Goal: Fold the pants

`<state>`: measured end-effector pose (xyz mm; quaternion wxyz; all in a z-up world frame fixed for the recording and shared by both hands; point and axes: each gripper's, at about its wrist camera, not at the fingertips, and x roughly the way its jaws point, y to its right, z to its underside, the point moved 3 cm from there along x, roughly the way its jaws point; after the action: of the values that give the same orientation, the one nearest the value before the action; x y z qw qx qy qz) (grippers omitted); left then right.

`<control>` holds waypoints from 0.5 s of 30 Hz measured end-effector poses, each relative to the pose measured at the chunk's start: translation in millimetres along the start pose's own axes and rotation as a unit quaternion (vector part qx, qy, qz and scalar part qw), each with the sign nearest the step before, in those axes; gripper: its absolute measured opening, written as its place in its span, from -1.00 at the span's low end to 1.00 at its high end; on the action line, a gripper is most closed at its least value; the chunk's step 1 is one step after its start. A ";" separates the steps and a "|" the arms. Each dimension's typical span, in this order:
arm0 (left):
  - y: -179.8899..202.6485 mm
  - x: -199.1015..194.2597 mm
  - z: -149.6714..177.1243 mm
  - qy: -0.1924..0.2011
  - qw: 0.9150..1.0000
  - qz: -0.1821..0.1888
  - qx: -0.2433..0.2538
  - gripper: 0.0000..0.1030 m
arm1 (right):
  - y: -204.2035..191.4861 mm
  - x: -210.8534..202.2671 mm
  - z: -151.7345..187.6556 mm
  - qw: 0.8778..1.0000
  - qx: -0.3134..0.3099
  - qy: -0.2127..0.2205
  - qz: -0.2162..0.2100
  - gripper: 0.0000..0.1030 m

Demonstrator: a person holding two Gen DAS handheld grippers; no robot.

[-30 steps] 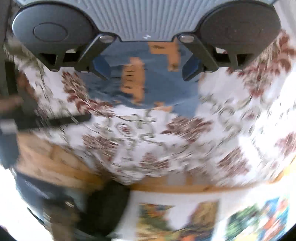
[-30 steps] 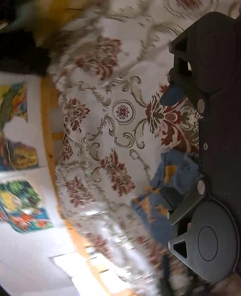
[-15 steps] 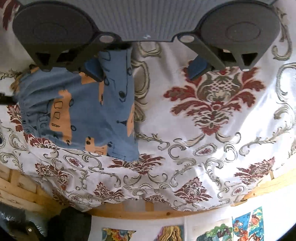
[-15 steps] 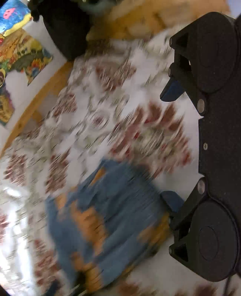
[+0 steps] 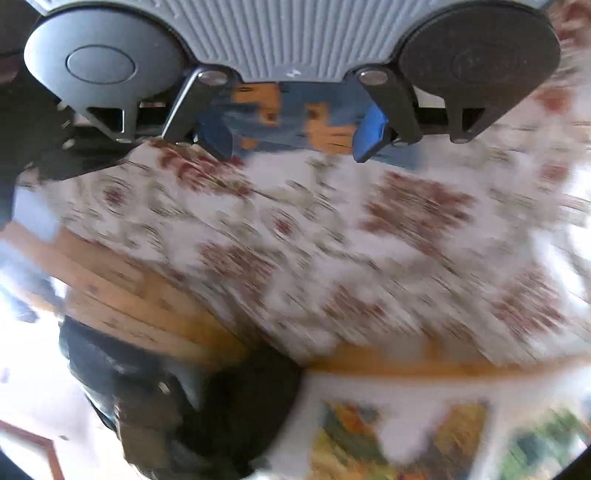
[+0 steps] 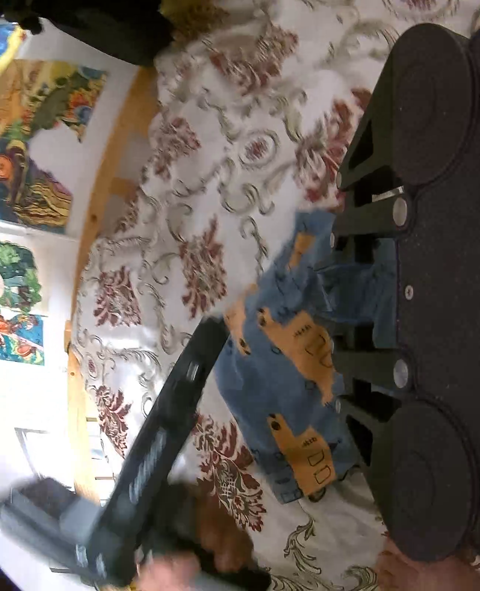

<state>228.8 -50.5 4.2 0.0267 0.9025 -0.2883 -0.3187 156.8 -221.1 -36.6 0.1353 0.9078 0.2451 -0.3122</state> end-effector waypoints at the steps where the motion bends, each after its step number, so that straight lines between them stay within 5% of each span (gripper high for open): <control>1: -6.4 13.9 -0.7 -0.019 1.000 0.012 -0.008 0.39 | 2.0 4.3 1.5 1.000 0.011 -0.006 -0.002 -0.56; 7: -63.0 69.9 14.3 -0.075 0.994 -0.063 -0.057 -0.07 | 28.3 20.9 17.4 0.992 0.113 -0.053 0.017 -0.55; 10: -82.9 68.6 17.7 -0.067 0.990 -0.053 -0.108 -0.37 | 39.3 13.2 21.0 0.985 0.161 -0.053 0.002 -0.52; 11: -82.3 64.6 18.1 -0.067 0.990 -0.061 -0.106 -0.41 | 39.3 7.5 21.5 0.985 0.163 -0.049 0.010 -0.24; 13: -79.8 51.3 15.7 -0.059 0.990 -0.087 -0.090 -0.31 | 35.2 -4.9 19.9 0.989 0.136 -0.028 0.042 0.20; 14: -78.3 42.3 14.3 -0.049 0.989 -0.108 -0.089 0.06 | 31.8 -9.9 16.8 0.992 0.122 -0.015 0.038 0.20; 15: -75.7 31.9 13.7 -0.035 0.988 -0.119 -0.090 0.21 | 28.7 -15.2 14.4 0.993 0.113 -0.003 0.029 0.20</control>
<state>278.9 -2.7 -42.1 0.0598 0.9128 -0.1493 -0.3755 154.4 -256.5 -35.4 0.0413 0.9233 0.1809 -0.3363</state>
